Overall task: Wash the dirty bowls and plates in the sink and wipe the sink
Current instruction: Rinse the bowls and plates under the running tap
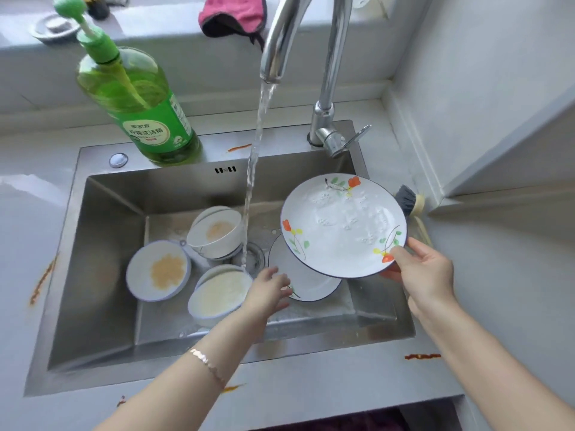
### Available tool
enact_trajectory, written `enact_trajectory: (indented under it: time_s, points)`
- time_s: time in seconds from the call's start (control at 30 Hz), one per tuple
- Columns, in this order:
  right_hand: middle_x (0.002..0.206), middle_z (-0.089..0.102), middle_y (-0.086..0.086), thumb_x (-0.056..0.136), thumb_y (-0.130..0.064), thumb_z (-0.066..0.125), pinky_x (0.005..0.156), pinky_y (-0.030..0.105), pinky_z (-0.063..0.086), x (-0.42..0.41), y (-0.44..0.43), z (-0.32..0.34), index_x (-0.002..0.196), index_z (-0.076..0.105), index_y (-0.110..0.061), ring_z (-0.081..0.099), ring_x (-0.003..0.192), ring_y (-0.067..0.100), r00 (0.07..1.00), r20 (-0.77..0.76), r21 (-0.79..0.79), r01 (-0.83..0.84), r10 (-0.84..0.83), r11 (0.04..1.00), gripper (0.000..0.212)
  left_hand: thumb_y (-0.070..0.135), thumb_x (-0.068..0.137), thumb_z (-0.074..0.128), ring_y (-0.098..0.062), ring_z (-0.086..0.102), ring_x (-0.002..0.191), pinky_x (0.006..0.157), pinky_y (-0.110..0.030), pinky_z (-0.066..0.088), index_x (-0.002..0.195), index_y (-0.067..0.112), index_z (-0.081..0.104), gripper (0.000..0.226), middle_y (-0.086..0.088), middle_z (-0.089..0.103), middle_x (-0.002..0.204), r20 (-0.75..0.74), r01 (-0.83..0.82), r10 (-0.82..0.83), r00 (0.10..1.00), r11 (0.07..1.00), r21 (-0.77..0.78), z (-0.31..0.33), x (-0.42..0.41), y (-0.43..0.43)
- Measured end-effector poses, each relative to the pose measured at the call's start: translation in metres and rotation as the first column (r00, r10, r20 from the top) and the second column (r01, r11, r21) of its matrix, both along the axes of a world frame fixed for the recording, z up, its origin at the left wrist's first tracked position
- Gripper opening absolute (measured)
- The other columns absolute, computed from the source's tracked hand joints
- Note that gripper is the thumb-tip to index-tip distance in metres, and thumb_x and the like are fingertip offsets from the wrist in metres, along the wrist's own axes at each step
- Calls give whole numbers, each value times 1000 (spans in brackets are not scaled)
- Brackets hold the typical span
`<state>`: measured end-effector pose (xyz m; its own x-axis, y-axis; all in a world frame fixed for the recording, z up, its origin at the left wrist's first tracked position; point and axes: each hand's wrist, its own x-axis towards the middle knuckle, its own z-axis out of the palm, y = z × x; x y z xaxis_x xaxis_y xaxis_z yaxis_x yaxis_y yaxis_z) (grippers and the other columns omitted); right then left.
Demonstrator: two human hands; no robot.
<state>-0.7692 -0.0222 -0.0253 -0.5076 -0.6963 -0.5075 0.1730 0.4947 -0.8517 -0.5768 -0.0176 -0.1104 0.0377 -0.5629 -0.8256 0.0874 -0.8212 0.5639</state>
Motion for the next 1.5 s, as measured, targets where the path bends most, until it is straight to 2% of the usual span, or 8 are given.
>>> enact_trajectory:
  time_s: [0.4, 0.47, 0.57, 0.7, 0.83, 1.03, 1.27, 1.5]
  points:
    - [77, 74, -2, 87, 4, 56, 58, 23, 57, 82, 26, 24, 110, 66, -9, 69, 64, 13, 936, 98, -35, -337, 339, 941, 28, 41, 100, 28, -16, 64, 97, 69, -35, 56, 134, 25, 43, 40, 2, 64, 116, -279, -375, 311, 909, 902, -216, 105, 75, 10]
    - [91, 74, -5, 89, -3, 55, 70, 18, 55, 92, 28, 25, 116, 63, -11, 69, 82, 17, 850, -119, 3, -516, 513, 856, 29, 40, 101, 25, -11, 62, 93, 58, -28, 56, 128, 31, 43, 34, 8, 64, 110, -260, -406, 344, 902, 882, -240, 103, 84, 11]
    - [150, 28, 4, 93, -18, 48, 113, 22, 18, 102, 17, 18, 146, 22, -9, 26, 138, 19, 289, -674, 308, -727, 680, 614, 60, 41, 101, 24, -10, 61, 94, 55, -26, 54, 126, 33, 43, 32, 8, 63, 110, -231, -411, 359, 904, 878, -246, 101, 94, 12]
    - [158, -8, 6, 91, -51, 9, 114, 33, -13, 133, -21, 8, 149, -1, -11, -12, 145, 17, -224, -633, 630, -705, 741, 325, 71, 42, 100, 26, -15, 61, 100, 67, -32, 54, 121, 33, 45, 30, 3, 62, 117, -195, -397, 355, 915, 879, -264, 100, 98, 12]
    - [156, -18, 5, 72, -62, -9, 110, 33, -20, 172, -47, -3, 149, -8, -21, -20, 143, 17, -239, -618, 583, -779, 749, 232, 87, 41, 100, 27, -15, 64, 100, 69, -32, 55, 127, 30, 46, 35, 3, 64, 116, -250, -427, 370, 895, 874, -233, 99, 96, 0]
    - [148, -23, -14, 74, -59, -9, 108, 22, -21, 163, -49, 2, 147, -9, -29, -27, 134, 3, -484, -596, 474, -856, 641, -205, 79, 43, 99, 27, -17, 65, 102, 69, -31, 56, 126, 23, 48, 40, -2, 65, 118, -287, -439, 375, 882, 874, -208, 94, 104, -21]
    - [153, -21, -3, 68, -73, -9, 116, 37, -10, 156, -86, -8, 147, -14, -26, -10, 145, 20, -384, -571, 605, -795, 725, 55, 91, 42, 98, 31, -13, 64, 101, 68, -31, 55, 125, 29, 49, 35, 5, 66, 115, -256, -451, 397, 881, 869, -204, 86, 99, -18]
    - [158, 9, -2, 101, -34, 28, 115, 27, -5, 199, -70, 12, 149, 17, -17, 1, 145, 11, -462, -562, 426, -873, 686, -238, 52, 46, 100, 24, -11, 71, 82, 56, -25, 55, 133, 14, 49, 53, -2, 70, 105, -356, -566, 513, 781, 823, -57, 82, 114, -30]
